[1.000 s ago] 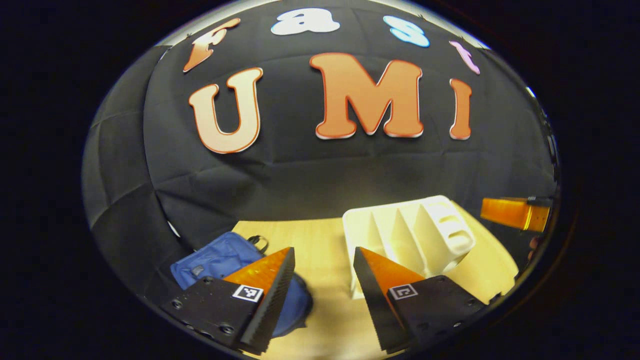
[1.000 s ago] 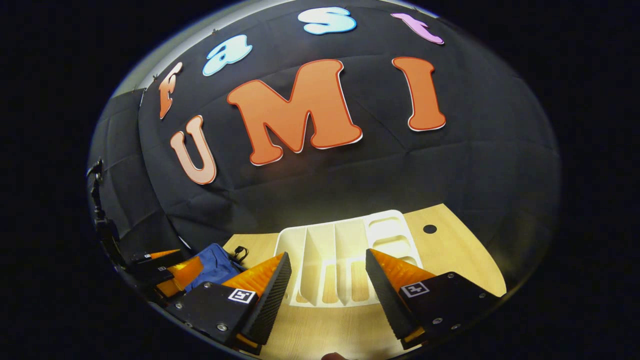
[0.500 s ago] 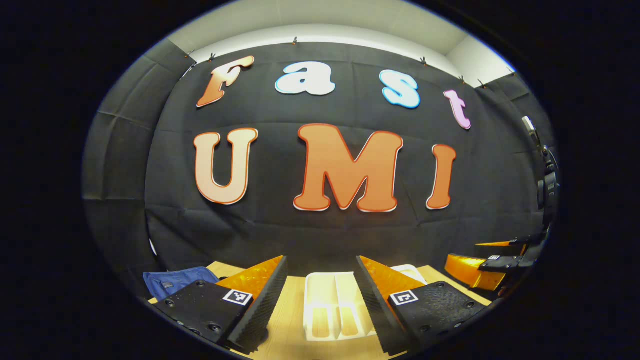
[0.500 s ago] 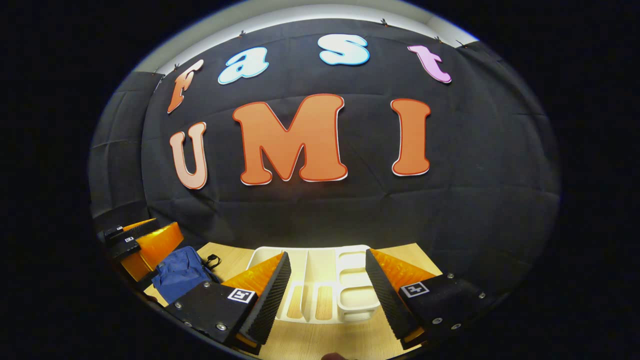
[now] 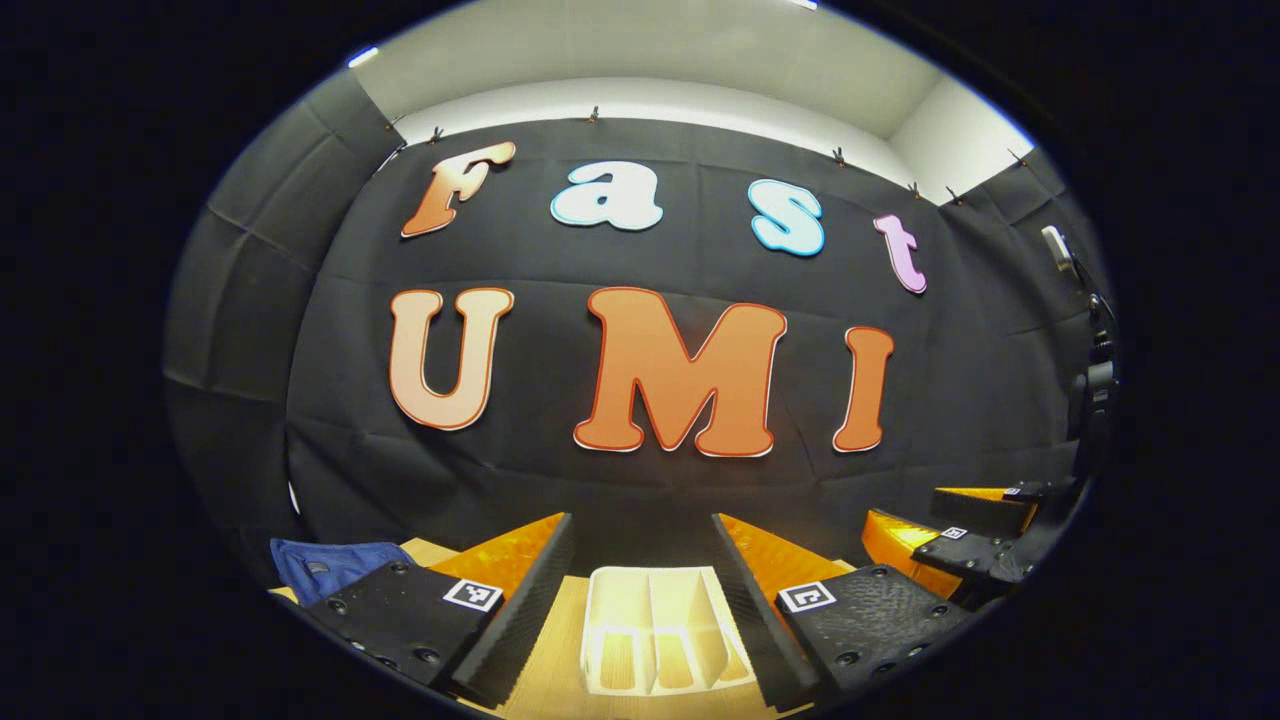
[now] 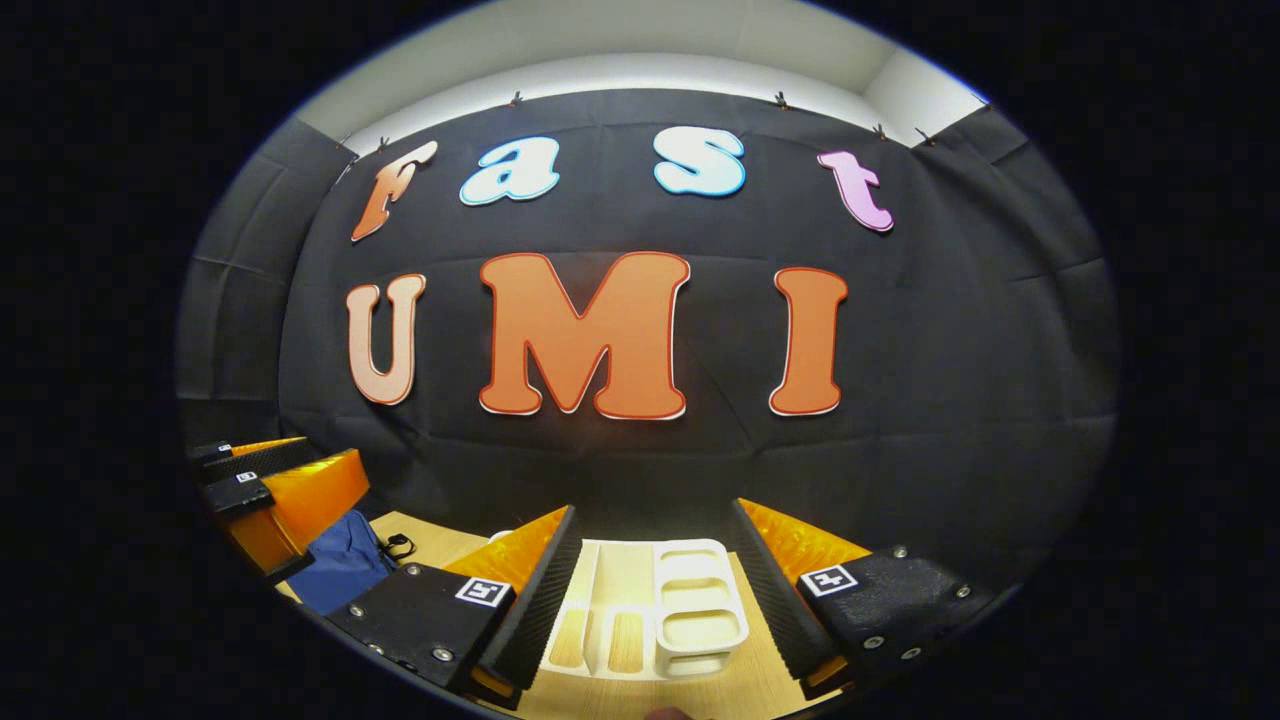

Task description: Open the schoolbag, grab two books from the bookshelf and put them into the schoolbag.

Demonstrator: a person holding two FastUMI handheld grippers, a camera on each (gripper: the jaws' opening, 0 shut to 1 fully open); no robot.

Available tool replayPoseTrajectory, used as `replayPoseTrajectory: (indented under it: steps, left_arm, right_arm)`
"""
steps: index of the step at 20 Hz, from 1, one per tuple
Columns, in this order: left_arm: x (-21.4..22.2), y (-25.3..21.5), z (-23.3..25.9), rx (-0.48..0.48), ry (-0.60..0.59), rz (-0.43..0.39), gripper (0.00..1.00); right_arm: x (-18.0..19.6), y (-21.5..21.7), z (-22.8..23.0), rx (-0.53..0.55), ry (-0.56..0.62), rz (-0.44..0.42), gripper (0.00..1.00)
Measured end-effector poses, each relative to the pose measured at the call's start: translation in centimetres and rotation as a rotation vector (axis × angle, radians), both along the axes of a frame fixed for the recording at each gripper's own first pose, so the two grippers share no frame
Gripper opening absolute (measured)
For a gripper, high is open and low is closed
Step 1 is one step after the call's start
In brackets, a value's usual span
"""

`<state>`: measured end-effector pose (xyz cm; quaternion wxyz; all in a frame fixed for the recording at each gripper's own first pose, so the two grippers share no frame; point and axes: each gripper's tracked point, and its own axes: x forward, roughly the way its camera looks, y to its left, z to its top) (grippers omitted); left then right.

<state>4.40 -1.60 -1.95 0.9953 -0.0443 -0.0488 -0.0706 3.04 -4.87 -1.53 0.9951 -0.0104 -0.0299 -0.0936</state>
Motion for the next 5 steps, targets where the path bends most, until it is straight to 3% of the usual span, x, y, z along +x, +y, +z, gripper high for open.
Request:
replayPoseTrajectory:
  steps: [5]
  left_arm:
    - [-0.9, -0.9, -1.0, 0.041, -0.010, -0.001, 0.84]
  right_arm:
    - [-0.4, 0.3, -1.8, 0.009, 0.031, 0.004, 0.90]
